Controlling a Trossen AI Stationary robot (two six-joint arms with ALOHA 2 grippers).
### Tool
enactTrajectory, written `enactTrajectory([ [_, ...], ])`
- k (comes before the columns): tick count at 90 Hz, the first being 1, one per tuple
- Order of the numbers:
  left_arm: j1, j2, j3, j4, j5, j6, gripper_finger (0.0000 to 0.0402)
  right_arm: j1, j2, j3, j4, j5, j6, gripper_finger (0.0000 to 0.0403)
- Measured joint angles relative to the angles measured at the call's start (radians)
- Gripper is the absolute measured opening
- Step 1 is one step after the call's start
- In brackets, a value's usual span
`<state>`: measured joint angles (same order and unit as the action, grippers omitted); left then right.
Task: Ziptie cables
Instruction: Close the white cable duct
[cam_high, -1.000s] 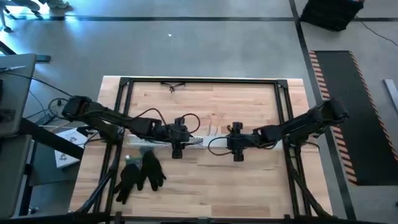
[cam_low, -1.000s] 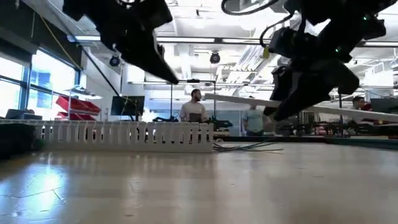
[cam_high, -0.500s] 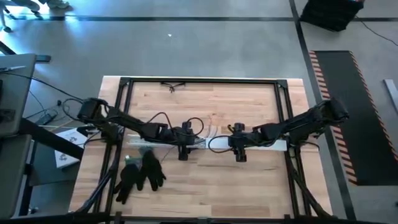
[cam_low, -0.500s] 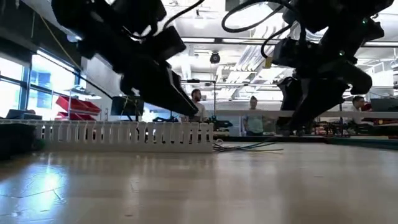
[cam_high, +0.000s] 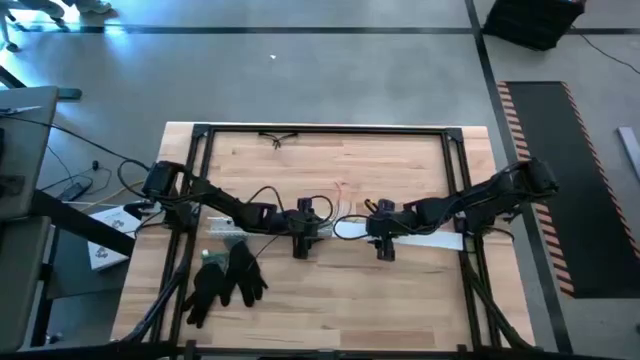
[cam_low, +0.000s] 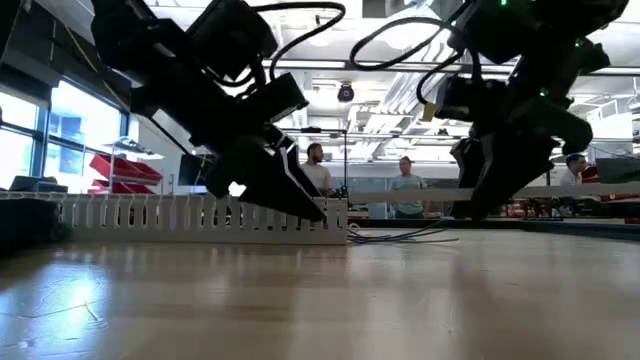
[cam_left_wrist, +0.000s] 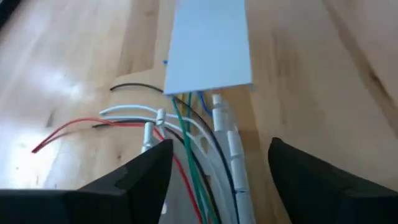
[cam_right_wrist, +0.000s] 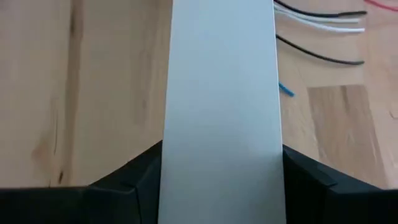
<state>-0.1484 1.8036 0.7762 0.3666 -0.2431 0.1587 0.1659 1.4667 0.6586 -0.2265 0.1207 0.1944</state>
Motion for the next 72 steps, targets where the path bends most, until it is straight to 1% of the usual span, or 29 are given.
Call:
enactTrajectory([
  [12, -0.021, -0.023, 0.023, 0.003, -0.050, 0.012, 0.0244, -0.010, -0.009, 0.000, -0.004, -0.001, 0.000, 0.0211],
  [21, -0.005, -0.016, 0.024, 0.001, -0.070, 0.033, 0.0244, -0.026, -0.009, 0.001, -0.018, -0.023, 0.000, 0.0211],
  [39, 0.063, 0.025, 0.025, 0.011, 0.035, 0.000, 0.0244, -0.037, -0.009, 0.001, -0.013, -0.029, 0.008, 0.0211],
  [51, 0.078, 0.050, 0.025, 0.041, 0.080, 0.000, 0.0244, -0.037, -0.009, 0.001, -0.023, -0.033, 0.025, 0.0211],
  [72, 0.057, 0.049, 0.025, 0.038, 0.066, -0.008, 0.0244, -0.042, -0.006, 0.001, -0.012, -0.039, 0.022, 0.0211],
])
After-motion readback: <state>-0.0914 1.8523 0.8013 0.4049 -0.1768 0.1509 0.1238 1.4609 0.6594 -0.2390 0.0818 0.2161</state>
